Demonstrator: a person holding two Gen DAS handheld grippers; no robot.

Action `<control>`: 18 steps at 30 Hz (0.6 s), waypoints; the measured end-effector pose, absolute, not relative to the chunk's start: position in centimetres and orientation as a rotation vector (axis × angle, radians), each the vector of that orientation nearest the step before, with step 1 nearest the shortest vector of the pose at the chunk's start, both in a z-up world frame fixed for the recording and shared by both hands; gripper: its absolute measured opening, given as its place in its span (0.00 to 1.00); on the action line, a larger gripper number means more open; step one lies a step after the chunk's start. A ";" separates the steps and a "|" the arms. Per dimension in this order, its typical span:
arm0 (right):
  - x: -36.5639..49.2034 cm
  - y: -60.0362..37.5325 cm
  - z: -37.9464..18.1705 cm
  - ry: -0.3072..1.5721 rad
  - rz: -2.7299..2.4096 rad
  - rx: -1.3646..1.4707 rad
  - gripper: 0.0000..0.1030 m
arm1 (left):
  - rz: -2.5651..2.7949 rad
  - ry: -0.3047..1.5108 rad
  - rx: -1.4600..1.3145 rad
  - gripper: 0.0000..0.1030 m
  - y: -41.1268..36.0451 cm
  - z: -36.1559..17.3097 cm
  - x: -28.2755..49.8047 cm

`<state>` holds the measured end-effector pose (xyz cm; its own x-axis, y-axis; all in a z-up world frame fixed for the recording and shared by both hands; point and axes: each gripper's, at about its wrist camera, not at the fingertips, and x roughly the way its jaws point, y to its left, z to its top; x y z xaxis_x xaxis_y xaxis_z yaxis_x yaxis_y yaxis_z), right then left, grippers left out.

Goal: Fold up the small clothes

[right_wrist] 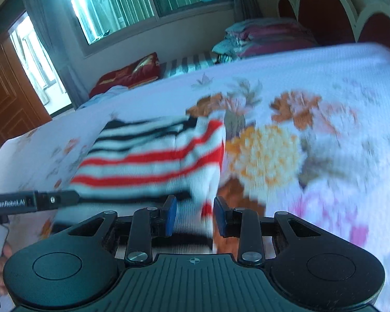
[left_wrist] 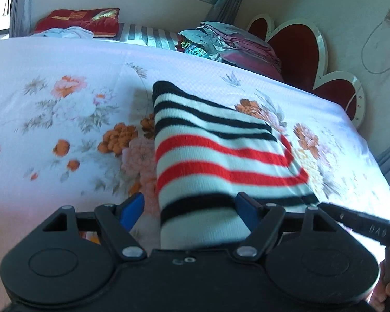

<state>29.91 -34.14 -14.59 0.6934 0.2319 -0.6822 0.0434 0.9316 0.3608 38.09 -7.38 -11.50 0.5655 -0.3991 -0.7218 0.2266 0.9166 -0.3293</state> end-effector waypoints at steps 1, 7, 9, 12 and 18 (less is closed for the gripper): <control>29.1 -34.1 -14.7 0.802 0.103 0.375 0.31 | -0.378 0.907 -0.218 0.75 -7.2 -11.5 37.5; 26.5 -33.6 -16.2 0.843 0.058 0.327 0.31 | -0.386 0.950 -0.252 0.77 -6.4 -14.0 35.4; 26.7 -34.2 -17.4 0.852 0.048 0.364 0.31 | -0.381 0.945 -0.262 0.77 -6.5 -14.2 35.4; 26.7 -34.2 -16.5 0.842 0.019 0.418 0.31 | -0.371 0.927 -0.225 0.77 -6.9 -13.8 35.1; 26.5 -33.8 -16.9 0.876 0.000 0.414 0.32 | -0.377 0.934 -0.219 0.77 -6.8 -13.7 35.2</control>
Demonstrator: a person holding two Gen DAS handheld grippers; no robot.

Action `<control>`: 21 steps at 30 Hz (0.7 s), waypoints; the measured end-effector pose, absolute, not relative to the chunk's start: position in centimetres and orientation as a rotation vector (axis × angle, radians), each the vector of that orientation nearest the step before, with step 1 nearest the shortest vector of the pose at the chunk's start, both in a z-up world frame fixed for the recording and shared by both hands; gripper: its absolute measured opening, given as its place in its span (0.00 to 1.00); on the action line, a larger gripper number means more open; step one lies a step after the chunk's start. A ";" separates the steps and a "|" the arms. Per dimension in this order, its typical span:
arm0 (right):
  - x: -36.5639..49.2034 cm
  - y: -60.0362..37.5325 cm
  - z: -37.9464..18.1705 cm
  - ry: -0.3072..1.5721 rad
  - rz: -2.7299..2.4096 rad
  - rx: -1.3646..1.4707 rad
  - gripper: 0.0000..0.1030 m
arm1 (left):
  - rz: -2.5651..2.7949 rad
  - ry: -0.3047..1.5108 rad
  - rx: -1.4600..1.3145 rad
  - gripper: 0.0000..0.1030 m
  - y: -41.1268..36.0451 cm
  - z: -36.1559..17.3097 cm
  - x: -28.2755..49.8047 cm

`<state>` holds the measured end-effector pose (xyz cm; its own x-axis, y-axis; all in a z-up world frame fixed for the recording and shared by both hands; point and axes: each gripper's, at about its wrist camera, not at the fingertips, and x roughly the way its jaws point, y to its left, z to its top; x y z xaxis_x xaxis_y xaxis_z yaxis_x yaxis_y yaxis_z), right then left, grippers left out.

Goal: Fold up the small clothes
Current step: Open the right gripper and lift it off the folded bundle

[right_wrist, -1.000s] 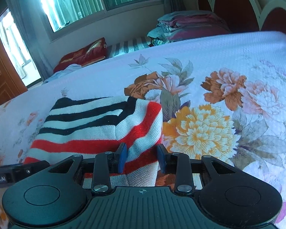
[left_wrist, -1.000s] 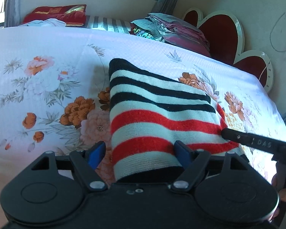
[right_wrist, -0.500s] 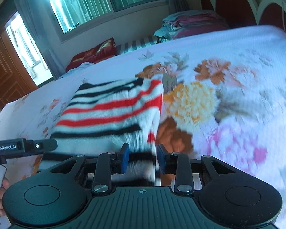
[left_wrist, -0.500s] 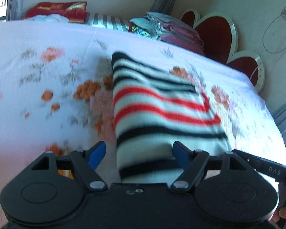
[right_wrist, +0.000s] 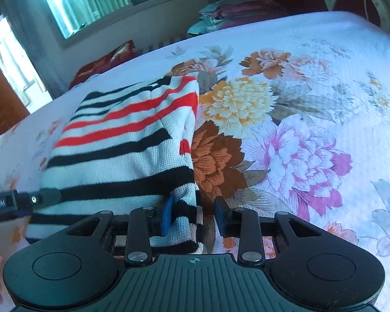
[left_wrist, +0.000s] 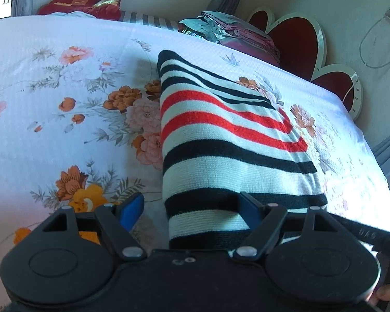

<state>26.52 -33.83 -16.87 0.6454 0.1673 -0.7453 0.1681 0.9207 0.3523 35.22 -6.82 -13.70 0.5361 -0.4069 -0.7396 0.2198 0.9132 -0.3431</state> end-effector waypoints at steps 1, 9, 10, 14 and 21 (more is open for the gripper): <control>26.4 -33.7 -16.3 0.864 -0.009 0.418 0.32 | -0.378 0.934 -0.215 0.77 -6.9 -13.6 35.3; 25.9 -32.6 -15.6 0.885 -0.056 0.439 0.32 | -0.398 0.953 -0.214 0.75 -6.4 -12.5 36.0; 25.8 -32.8 -15.3 0.875 -0.061 0.451 0.32 | -0.398 0.945 -0.217 0.75 -6.2 -12.2 36.1; 26.4 -33.6 -13.8 0.849 -0.070 0.466 0.41 | -0.397 0.949 -0.236 0.75 -6.0 -11.7 37.1; 29.5 -34.0 -13.3 0.829 -0.013 0.419 0.67 | -0.391 0.960 -0.267 0.75 -7.0 -11.5 39.0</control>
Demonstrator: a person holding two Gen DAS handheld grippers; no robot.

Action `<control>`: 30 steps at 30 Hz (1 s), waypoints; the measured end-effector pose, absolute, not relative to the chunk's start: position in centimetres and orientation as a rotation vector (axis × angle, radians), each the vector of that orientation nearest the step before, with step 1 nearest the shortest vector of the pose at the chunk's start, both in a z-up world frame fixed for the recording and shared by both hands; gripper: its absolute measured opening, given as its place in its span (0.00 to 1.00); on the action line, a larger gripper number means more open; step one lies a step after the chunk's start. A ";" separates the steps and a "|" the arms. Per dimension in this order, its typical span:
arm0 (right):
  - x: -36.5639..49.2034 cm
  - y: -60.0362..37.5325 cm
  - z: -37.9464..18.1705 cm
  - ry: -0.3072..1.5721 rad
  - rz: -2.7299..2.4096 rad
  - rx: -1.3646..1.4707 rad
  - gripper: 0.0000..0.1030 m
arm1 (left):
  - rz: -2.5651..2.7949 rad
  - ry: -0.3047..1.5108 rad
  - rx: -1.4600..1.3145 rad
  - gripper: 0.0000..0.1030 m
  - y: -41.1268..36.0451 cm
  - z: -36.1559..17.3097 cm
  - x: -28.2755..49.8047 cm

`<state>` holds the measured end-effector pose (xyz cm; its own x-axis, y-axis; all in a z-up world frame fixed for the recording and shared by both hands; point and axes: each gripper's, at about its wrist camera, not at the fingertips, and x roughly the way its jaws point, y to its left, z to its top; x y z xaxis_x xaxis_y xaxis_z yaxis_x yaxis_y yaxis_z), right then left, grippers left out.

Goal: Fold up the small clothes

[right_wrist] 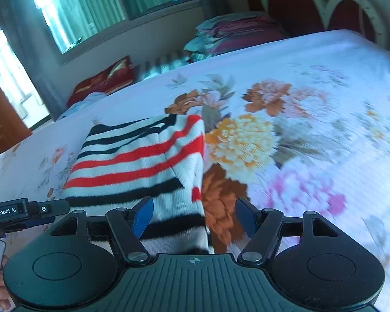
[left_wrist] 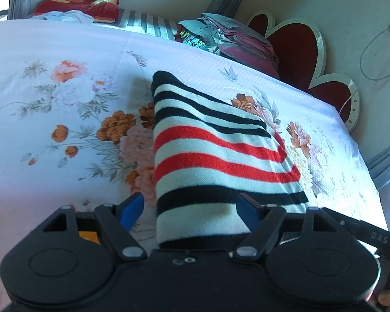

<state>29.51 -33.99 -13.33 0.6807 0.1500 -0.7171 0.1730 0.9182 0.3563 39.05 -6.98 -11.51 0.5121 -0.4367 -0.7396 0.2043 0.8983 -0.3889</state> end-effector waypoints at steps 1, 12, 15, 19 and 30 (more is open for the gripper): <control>30.2 -34.3 -13.7 0.837 -0.005 0.433 0.67 | -0.391 0.968 -0.266 0.75 -7.2 -11.6 39.3; 36.7 -38.0 -18.7 0.921 0.165 0.663 0.67 | -0.415 1.024 -0.292 0.80 -8.8 -13.9 42.3; 37.4 -38.2 -19.6 0.912 0.223 0.686 0.67 | -0.443 1.046 -0.342 0.81 -8.5 -14.9 42.9; 38.0 -37.6 -20.1 0.906 0.308 0.667 0.67 | -0.468 1.035 -0.339 0.83 -8.6 -15.4 43.2; 38.0 -36.1 -19.4 0.880 0.285 0.614 0.37 | -0.441 1.008 -0.284 0.73 -10.0 -14.5 42.8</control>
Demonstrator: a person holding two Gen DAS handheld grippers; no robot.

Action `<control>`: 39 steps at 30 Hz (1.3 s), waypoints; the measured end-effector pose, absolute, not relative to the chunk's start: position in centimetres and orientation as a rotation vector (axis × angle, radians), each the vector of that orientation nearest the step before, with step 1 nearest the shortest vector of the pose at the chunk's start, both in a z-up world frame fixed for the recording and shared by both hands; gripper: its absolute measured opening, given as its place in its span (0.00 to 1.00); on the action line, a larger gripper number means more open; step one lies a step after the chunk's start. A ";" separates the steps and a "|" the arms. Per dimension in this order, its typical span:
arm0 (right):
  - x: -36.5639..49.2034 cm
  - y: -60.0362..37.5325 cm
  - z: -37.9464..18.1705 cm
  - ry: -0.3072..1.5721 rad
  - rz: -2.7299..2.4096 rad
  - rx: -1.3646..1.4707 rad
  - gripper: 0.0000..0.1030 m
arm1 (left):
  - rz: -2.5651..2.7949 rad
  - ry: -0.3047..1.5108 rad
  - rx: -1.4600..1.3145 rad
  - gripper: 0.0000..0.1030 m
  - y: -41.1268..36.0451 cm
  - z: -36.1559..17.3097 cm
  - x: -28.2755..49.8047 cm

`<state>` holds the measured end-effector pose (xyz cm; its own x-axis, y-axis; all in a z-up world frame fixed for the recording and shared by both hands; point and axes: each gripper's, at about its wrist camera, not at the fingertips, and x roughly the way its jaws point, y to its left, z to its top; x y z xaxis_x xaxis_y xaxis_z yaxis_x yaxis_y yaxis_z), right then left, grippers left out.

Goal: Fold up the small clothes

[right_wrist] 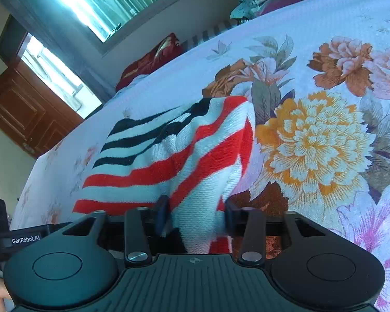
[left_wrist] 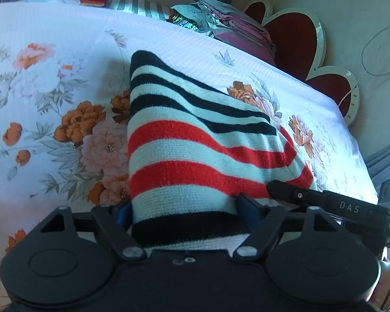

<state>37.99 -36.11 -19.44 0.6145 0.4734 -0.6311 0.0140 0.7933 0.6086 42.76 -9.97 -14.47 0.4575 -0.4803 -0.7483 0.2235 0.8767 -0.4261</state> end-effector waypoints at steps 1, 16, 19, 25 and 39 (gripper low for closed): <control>37.8 -36.1 -19.3 0.876 0.278 0.623 0.36 | -0.439 1.002 -0.280 0.69 -10.0 -14.3 42.7; 36.0 -33.9 -15.9 0.793 0.274 0.742 0.30 | -0.520 0.915 -0.176 0.46 -8.8 -10.2 40.8; 35.4 -32.0 -14.9 0.778 0.272 0.748 0.30 | -0.536 0.893 -0.170 0.46 -7.2 -9.1 40.3; 34.9 -25.8 -12.4 0.750 0.270 0.747 0.30 | -0.561 0.848 -0.190 0.46 -0.5 -7.4 39.5; 39.4 -2.2 -12.0 0.756 0.339 0.753 0.30 | -0.473 0.827 -0.217 0.45 22.0 -7.1 41.6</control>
